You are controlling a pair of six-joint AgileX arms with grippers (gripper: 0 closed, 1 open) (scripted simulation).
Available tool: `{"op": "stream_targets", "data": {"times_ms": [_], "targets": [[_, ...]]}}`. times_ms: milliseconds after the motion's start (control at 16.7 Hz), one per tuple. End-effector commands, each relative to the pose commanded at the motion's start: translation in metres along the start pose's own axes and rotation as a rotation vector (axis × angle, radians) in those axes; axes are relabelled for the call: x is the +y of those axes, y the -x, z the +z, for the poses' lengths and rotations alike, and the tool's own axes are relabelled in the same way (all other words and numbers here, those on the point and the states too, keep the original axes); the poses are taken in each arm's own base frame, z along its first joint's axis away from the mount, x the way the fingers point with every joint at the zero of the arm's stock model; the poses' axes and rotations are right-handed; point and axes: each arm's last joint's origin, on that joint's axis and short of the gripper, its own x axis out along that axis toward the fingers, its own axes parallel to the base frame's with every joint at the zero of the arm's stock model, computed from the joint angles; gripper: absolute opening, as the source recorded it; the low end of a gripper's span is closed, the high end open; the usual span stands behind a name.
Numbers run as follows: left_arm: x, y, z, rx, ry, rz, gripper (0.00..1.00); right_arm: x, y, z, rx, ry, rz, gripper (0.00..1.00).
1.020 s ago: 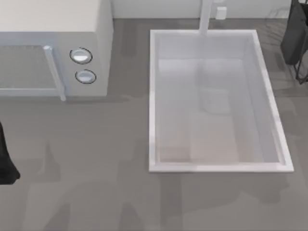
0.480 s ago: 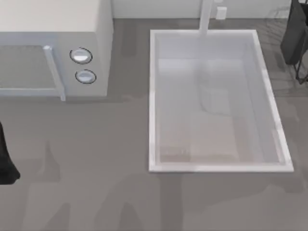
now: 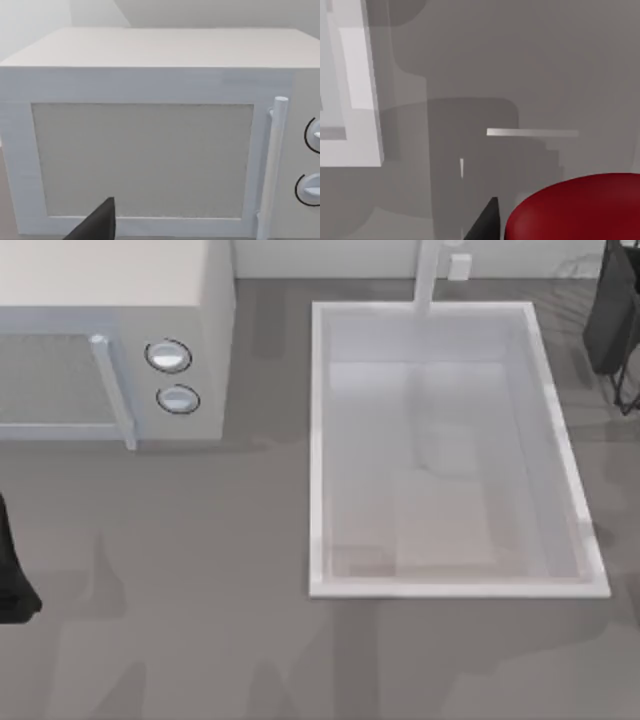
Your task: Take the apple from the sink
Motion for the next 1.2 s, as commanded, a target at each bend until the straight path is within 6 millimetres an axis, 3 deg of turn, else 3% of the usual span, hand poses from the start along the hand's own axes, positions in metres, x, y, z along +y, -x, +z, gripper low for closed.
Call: {"op": "stream_targets", "data": {"times_ms": [60,840,1200], "targets": [[0.0,0.0,0.0,0.0,0.0,0.0,1.0,0.0,0.0,0.0,0.0,0.0,0.0,0.0],[0.0,0.0,0.0,0.0,0.0,0.0,1.0,0.0,0.0,0.0,0.0,0.0,0.0,0.98],[0.0,0.0,0.0,0.0,0.0,0.0,1.0,0.0,0.0,0.0,0.0,0.0,0.0,1.0]]}}
